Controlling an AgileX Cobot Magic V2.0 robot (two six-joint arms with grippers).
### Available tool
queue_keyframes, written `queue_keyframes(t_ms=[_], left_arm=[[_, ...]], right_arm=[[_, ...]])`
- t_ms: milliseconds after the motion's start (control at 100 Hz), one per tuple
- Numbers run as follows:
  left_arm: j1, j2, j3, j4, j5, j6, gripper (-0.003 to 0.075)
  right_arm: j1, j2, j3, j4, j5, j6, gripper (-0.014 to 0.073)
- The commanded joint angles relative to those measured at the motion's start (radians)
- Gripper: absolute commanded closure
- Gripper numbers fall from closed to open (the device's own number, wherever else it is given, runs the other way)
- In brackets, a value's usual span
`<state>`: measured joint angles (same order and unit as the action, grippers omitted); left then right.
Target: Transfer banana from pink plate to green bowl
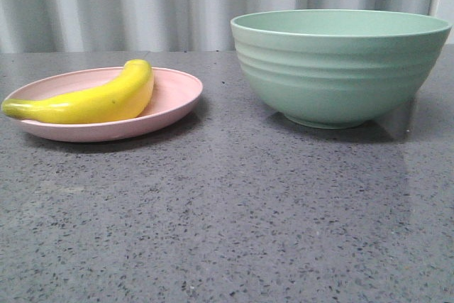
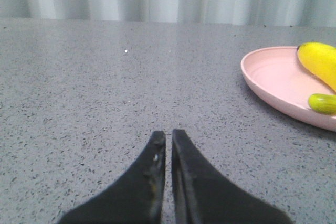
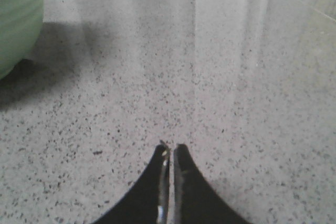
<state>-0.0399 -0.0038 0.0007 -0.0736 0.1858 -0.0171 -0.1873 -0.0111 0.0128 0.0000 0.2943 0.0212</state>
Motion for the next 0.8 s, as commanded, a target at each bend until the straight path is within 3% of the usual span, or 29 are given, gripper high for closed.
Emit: queue_keyframes(t_ms=[0, 120, 440, 790], left_arm=[[0.002, -0.033, 0.026, -0.009, -0.09, -0.005, 0.0739], [0.002, -0.033, 0.026, -0.011, -0.09, -0.005, 0.0739], [0.002, -0.033, 0.026, -0.037, -0.088, -0.005, 0.0739], [0.002, -0.033, 0.026, -0.037, -0.078, -0.005, 0.0738]], right_arm=[[-0.005, -0.019, 0.026, -0.009, -0.138, -0.008, 0.0668], [-0.005, -0.019, 0.026, -0.009, -0.211, -0.008, 0.0668], [-0.005, -0.019, 0.026, 0.036, -0.206, -0.008, 0.0668], [-0.005, -0.019, 0.026, -0.105, -0.251, -0.008, 0.0668]])
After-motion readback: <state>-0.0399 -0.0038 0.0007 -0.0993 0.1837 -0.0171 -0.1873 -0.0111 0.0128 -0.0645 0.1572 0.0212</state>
